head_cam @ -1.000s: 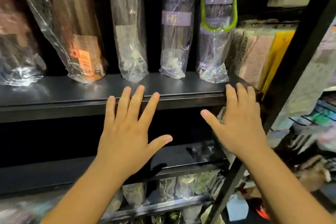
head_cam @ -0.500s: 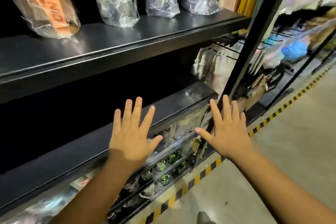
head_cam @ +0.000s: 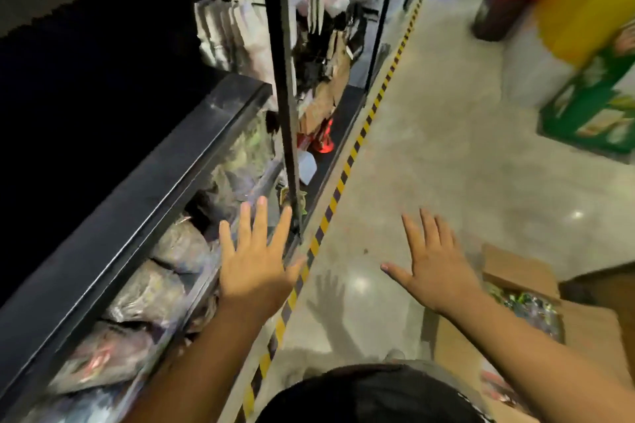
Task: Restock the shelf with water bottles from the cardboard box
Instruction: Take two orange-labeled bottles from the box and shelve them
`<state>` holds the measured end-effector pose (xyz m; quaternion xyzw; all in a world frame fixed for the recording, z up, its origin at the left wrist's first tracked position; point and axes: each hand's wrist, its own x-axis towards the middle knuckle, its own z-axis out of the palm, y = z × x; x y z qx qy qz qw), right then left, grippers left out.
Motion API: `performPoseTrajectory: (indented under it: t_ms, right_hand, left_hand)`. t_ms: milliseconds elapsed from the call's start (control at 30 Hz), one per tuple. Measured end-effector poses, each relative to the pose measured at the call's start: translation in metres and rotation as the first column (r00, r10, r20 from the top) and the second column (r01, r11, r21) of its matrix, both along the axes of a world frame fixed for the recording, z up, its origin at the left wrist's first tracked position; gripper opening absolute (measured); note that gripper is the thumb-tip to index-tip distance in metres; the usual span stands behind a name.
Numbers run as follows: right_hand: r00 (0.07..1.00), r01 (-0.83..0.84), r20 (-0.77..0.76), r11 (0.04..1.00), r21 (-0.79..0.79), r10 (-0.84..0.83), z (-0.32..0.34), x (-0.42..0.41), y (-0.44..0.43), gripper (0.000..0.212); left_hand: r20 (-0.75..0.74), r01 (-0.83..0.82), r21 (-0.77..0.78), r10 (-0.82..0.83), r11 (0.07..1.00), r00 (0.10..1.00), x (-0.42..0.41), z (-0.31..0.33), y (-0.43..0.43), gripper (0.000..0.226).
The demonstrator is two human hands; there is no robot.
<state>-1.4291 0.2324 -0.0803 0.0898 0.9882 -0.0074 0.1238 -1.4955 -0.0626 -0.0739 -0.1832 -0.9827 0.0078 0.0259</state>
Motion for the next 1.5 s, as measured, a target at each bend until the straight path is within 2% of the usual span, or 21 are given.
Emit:
performPoseTrajectory:
  t_ms: [167, 367, 533, 733, 833, 933, 1100, 1233, 1367, 1500]
  right_hand:
    - [0.967, 0.246, 0.082, 0.969, -0.024, -0.243, -0.022, 0.089, 0.064, 0.104]
    - [0.862, 0.499, 0.114, 0.866, -0.022, -0.494, -0.042, 0.201, 0.144, 0.104]
    - [0.716, 0.695, 0.141, 0.718, -0.047, -0.684, -0.054, 0.303, 0.216, 0.102]
    - [0.551, 0.829, 0.178, 0.559, -0.003, -0.815, -0.063, 0.397, 0.294, 0.105]
    - [0.469, 0.88, 0.149, 0.475, 0.01, -0.871, -0.062, 0.424, 0.316, 0.097]
    - [0.389, 0.921, 0.115, 0.388, -0.034, -0.914, -0.066, 0.437, 0.329, 0.093]
    - [0.172, 0.977, 0.141, 0.151, -0.147, -0.975, -0.09, 0.446, 0.33, 0.089]
    - [0.032, 0.988, 0.159, 0.007, -0.155, -0.987, -0.102, 0.448, 0.324, 0.092]
    - [-0.088, 0.991, 0.178, -0.104, -0.08, -0.98, -0.11, 0.445, 0.329, 0.095]
    - [-0.27, 0.958, 0.148, -0.281, -0.059, -0.951, -0.103, 0.431, 0.329, 0.093]
  left_hand:
    - [0.09, 0.199, -0.019, -0.197, 0.98, 0.976, 0.013, -0.018, 0.072, 0.084]
    - [0.118, 0.41, -0.082, -0.399, 0.908, 0.909, 0.033, -0.032, 0.197, 0.085]
    - [0.167, 0.569, -0.014, -0.56, 0.822, 0.812, 0.08, -0.039, 0.326, 0.083]
    - [0.208, 0.723, -0.019, -0.705, 0.69, 0.678, 0.153, -0.05, 0.453, 0.081]
    - [0.25, 0.797, -0.026, -0.768, 0.604, 0.59, 0.18, -0.053, 0.498, 0.081]
    - [0.242, 0.859, -0.1, -0.825, 0.503, 0.511, 0.195, -0.052, 0.535, 0.081]
    - [0.288, 0.93, -0.124, -0.885, 0.345, 0.367, 0.204, -0.066, 0.592, 0.076]
    - [0.344, 0.969, -0.109, -0.906, 0.223, 0.247, 0.209, -0.077, 0.639, 0.078]
    - [0.385, 0.995, -0.097, -0.922, 0.011, 0.048, 0.205, -0.089, 0.696, 0.078]
    - [0.415, 0.967, -0.146, -0.9, -0.208, -0.131, 0.196, -0.086, 0.746, 0.079]
